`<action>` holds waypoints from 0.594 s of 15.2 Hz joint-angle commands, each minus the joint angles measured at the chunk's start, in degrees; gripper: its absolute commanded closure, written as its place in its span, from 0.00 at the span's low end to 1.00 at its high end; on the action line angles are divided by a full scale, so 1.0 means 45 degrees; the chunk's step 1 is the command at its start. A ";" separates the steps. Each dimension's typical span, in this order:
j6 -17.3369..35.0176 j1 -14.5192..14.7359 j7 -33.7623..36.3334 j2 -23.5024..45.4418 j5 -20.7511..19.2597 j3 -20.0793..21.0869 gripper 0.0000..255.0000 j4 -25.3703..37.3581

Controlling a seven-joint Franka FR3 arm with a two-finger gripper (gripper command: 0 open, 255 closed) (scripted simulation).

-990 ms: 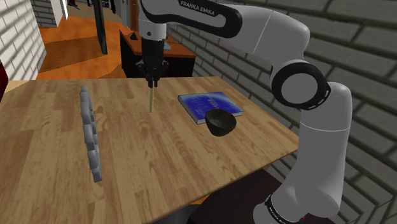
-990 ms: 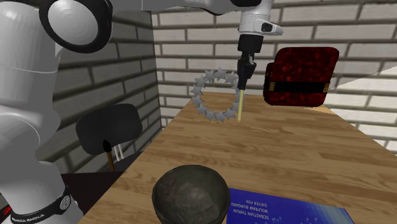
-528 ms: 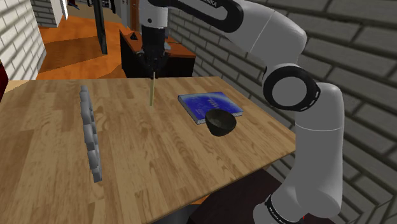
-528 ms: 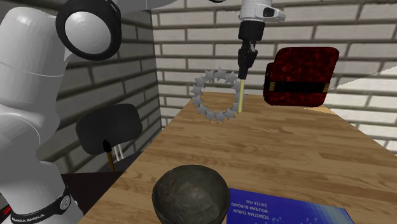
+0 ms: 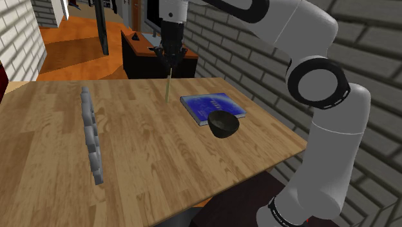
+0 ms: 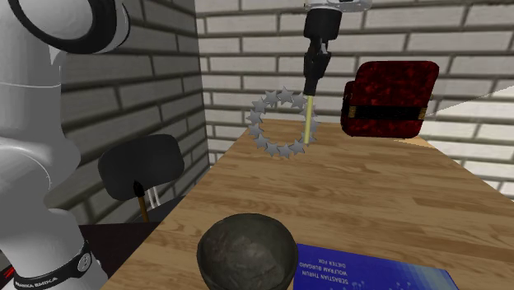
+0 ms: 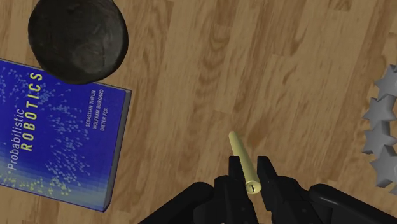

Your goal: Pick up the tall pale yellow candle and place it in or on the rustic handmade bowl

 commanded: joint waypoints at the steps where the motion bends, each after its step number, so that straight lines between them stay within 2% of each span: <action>1: 0.0280 -0.0454 -0.0427 -0.1058 0.0229 -0.0093 1.00 -0.1324; 9: 0.0565 -0.1887 -0.2557 -0.4194 0.0760 -0.0948 1.00 -0.4706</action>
